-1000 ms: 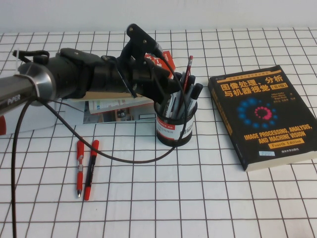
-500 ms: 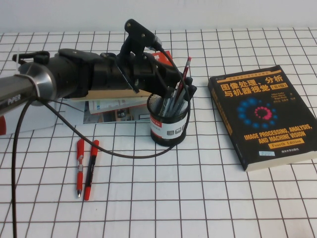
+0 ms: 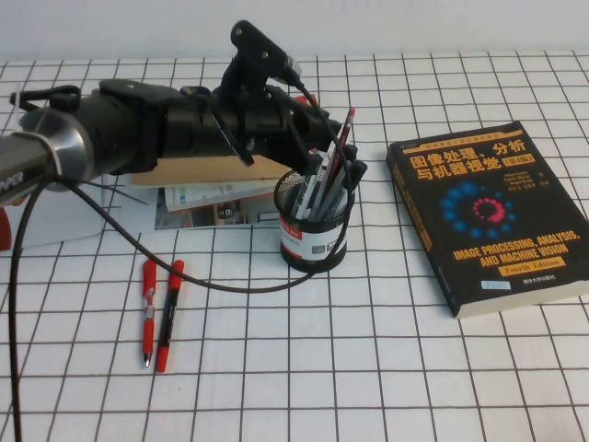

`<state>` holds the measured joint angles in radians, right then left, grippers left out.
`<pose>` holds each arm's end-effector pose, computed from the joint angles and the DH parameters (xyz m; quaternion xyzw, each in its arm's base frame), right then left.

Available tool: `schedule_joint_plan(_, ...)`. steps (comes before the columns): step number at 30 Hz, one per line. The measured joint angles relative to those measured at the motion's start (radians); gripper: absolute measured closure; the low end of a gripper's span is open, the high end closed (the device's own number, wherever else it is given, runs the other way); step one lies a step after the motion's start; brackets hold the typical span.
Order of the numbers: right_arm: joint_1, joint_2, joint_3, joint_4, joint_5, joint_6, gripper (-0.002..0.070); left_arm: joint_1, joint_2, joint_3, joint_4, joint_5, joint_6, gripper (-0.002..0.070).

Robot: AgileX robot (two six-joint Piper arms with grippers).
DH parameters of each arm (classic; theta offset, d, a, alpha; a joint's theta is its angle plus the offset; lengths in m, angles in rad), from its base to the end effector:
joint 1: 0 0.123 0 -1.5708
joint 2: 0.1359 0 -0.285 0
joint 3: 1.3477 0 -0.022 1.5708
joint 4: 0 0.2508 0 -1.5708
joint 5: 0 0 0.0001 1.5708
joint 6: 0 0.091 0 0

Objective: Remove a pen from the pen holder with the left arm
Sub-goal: 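Take a marker out of the pen holder and lay it on the table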

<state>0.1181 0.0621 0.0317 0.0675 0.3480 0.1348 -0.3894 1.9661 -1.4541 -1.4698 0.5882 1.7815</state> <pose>0.0562 0.0088 0.1678 0.0263 0.8201 0.0994 0.5629 0.3961 -0.2169 0.2496 0.4285 0.7165 -0.2614 0.4845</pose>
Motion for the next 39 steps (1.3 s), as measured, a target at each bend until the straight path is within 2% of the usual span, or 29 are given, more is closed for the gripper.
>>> schedule_joint_plan(16, 0.000, 0.000, 0.000, 0.000, 0.000, 0.000, 0.0692, 0.000, -0.206, 0.000, -0.001, -0.057, 0.041, 0.0568)
schedule_joint_plan(19, 0.000, 0.000, 0.000, 0.000, 0.000, 0.000, 0.0692, 0.000, -0.250, 0.000, -0.001, -0.081, 0.003, 0.0568)
schedule_joint_plan(22, 0.000, 0.000, 0.000, 0.000, 0.000, 0.000, 0.0692, 0.000, -0.307, 0.000, 0.033, -0.118, -0.111, 0.0568)
schedule_joint_plan(24, 0.000, 0.000, 0.000, 0.000, 0.000, 0.000, 0.0692, 0.000, -0.342, -0.002, 0.156, -0.145, -0.289, 0.0568)
schedule_joint_plan(26, 0.000, 0.000, 0.000, 0.000, 0.000, 0.000, 0.0692, 0.000, -0.368, -0.016, 0.392, -0.133, -0.523, 0.0568)
schedule_joint_plan(30, 0.000, 0.000, 0.000, 0.000, 0.000, 0.000, 0.0692, -0.002, -0.377, -0.076, 0.915, 0.057, -1.068, 0.0568)
schedule_joint_plan(33, 0.000, 0.000, 0.000, 0.000, 0.000, 0.000, 0.0692, -0.002, -0.377, -0.097, 1.201, 0.213, -1.317, 0.0568)
schedule_joint_plan(36, 0.000, 0.000, 0.000, 0.000, 0.000, 0.000, 0.0692, -0.002, -0.365, -0.100, 1.337, 0.323, -1.446, 0.0568)
schedule_joint_plan(39, 0.000, 0.000, 0.000, 0.000, 0.000, 0.000, 0.0692, -0.002, -0.334, -0.102, 1.378, 0.436, -1.508, 0.0568)
